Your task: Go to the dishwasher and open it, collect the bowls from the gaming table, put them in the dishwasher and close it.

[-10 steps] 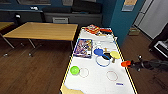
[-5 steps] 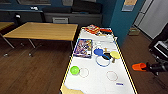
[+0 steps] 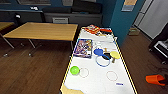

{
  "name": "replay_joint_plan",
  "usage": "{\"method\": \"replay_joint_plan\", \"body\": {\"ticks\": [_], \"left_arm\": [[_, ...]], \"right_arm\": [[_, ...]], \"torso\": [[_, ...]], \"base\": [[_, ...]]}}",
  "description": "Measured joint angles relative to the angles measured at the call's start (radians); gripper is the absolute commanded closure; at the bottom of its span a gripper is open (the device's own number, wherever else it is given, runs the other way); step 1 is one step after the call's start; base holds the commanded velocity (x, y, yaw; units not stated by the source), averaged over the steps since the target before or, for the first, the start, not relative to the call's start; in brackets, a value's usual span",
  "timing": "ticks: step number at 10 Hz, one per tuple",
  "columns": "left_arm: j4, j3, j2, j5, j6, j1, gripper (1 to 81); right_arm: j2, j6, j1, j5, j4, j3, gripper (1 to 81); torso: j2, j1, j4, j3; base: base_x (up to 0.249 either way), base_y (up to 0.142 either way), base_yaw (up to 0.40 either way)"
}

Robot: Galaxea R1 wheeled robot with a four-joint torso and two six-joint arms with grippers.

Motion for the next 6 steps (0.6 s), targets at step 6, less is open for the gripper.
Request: {"method": "replay_joint_plan", "body": {"ticks": [6], "left_arm": [[0.000, 0.059, -0.041, -0.001, 0.000, -0.003, 1.0]], "right_arm": [[-0.137, -0.317, -0.289, 0.035, 0.176, 0.062, 81.1]], "torso": [[0.000, 0.000, 0.000, 0.000]], "base": [[0.000, 0.000, 0.000]]}}
